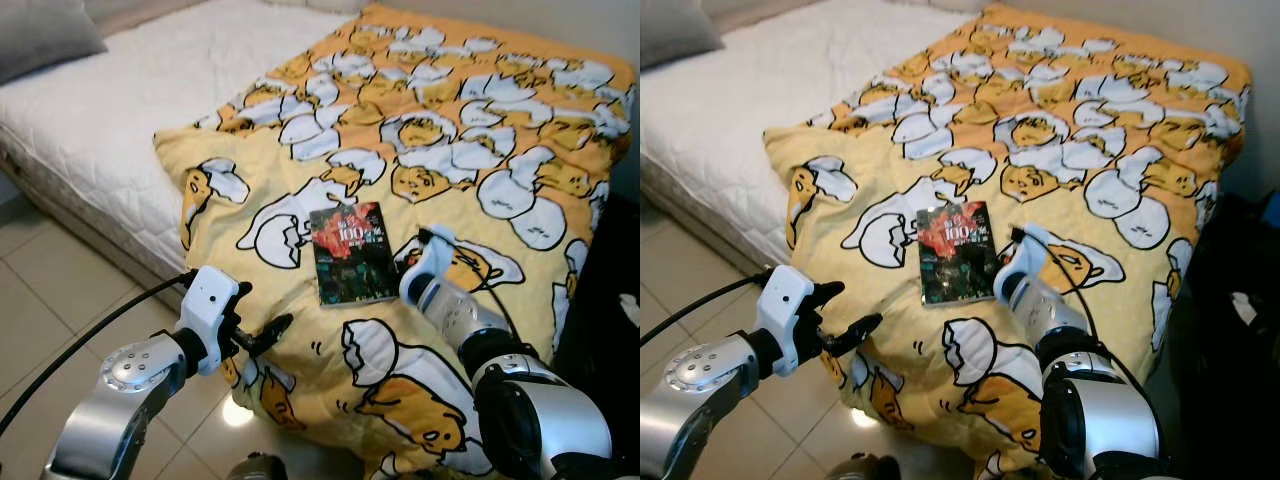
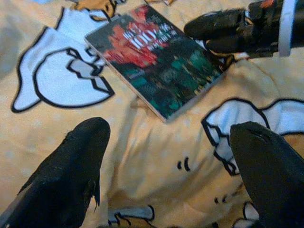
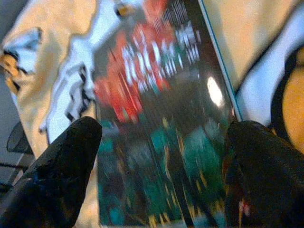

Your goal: Clean up the room

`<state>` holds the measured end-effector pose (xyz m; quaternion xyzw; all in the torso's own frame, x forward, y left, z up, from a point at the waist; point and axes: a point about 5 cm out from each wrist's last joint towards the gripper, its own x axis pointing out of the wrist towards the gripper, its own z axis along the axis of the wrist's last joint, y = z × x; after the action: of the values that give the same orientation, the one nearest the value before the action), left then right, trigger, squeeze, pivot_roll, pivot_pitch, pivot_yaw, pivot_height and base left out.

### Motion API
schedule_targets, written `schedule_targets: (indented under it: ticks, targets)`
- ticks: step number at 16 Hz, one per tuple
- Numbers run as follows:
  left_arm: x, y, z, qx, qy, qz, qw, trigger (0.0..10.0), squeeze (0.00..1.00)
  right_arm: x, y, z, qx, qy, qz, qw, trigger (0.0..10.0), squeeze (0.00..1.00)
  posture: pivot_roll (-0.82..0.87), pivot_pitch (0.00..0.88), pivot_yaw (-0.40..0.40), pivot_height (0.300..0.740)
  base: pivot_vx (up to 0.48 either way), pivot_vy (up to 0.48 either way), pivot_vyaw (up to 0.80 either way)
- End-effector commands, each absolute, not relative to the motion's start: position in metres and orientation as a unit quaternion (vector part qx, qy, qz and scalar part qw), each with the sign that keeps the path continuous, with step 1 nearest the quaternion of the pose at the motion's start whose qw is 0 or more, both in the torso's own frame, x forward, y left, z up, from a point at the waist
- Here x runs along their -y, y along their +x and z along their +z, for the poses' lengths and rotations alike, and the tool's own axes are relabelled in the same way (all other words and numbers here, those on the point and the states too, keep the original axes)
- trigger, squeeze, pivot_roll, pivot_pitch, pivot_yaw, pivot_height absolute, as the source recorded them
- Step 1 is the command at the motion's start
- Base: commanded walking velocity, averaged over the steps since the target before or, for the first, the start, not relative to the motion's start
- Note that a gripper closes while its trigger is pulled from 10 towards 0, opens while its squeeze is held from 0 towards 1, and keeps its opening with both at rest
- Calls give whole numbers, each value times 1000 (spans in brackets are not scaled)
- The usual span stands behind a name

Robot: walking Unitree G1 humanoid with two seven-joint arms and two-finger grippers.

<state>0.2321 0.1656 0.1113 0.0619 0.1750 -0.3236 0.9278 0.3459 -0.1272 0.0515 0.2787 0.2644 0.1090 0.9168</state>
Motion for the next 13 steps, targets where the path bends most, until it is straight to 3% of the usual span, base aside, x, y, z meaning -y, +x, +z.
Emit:
schedule_targets:
  ticks: [1, 9, 13]
  targets:
    - [-166, 228, 114, -179, 61, -335, 923, 10000, 122, 128, 346, 51, -266, 283, 102, 916, 10000, 0, 57, 172, 49, 740, 0, 0, 0]
    - [-167, 226, 111, -191, 67, -337, 919, 10000, 125, 145, 339, 38, -283, 264, 56, 920, 10000, 0, 52, 168, 38, 740, 0, 0, 0]
    - [-165, 226, 108, -185, 62, -333, 922, 10000, 129, 148, 340, 42, -276, 277, 81, 917, 10000, 0, 37, 132, 18, 740, 0, 0, 0]
